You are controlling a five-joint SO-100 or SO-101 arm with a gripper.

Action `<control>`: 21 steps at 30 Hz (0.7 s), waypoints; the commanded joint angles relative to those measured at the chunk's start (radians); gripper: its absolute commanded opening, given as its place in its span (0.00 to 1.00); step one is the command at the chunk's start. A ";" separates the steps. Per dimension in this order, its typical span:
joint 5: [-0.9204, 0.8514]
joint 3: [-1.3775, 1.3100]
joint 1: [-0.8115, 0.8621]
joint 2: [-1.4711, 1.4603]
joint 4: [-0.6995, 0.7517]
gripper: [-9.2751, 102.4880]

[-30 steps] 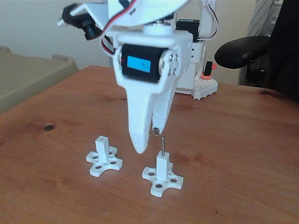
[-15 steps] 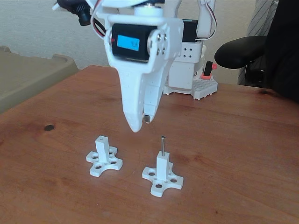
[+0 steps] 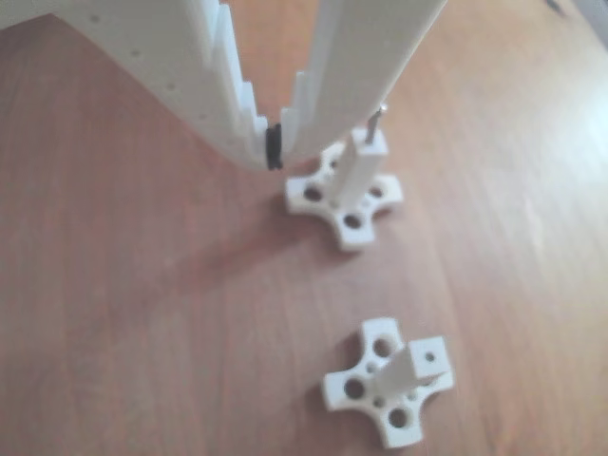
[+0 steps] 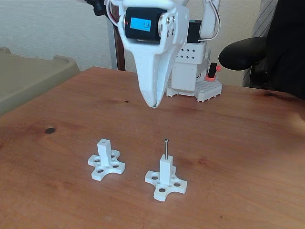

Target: Grab the screw and set it in the hole.

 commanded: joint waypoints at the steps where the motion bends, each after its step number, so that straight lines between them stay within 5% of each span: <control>1: -0.017 0.077 0.009 0.187 -0.005 0.04; 21: -0.011 0.623 0.064 0.980 0.071 0.04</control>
